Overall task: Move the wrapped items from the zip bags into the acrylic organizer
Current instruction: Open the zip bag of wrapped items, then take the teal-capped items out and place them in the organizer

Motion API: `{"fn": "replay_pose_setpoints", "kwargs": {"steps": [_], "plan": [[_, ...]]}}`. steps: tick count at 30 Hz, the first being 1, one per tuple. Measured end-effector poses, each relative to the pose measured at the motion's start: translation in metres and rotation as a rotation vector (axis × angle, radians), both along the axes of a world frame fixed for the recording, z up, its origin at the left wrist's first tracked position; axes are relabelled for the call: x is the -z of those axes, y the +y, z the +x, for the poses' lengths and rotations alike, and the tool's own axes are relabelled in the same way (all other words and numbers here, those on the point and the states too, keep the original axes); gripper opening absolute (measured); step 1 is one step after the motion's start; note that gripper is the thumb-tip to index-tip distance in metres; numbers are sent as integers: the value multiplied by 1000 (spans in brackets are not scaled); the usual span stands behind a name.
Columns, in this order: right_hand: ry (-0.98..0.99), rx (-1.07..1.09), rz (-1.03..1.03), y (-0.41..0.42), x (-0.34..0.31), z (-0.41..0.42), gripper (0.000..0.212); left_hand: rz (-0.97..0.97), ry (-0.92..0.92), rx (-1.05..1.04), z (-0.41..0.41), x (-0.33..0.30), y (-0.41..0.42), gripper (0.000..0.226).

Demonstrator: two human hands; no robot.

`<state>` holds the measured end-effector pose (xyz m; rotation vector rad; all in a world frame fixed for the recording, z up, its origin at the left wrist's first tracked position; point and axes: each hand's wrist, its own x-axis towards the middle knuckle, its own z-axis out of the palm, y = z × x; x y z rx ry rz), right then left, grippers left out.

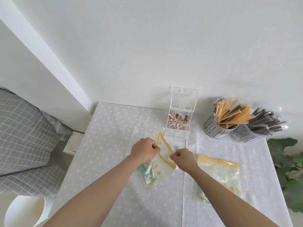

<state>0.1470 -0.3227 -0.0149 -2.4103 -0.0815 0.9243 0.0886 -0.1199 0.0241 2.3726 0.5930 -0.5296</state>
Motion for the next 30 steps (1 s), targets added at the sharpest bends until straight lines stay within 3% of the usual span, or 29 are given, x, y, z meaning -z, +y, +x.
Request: {"fn": "replay_pose_setpoints", "kwargs": {"steps": [6,10,13,15,19,25,30], "plan": [[-110,44,-71,-15,3,-6,11,-21,-44,-41,-9,10,8,26],[-294,-178,42,-3,-10,-8,14,-45,-59,-45,-7,15,-1,30],[-375,-145,96,7,-14,-8,25,-43,-67,-36,-6,15,-7,31],[-395,-141,128,11,-13,-6,18,-39,-74,-33,-6,16,-9,33],[-270,-226,92,11,-4,-3,8,-62,-87,-42,-5,17,-7,34],[-150,-259,29,5,16,-3,21,-126,-98,-104,-12,28,-3,34],[-142,-193,12,-5,27,-4,19,37,49,-252,-47,55,21,23]]}}
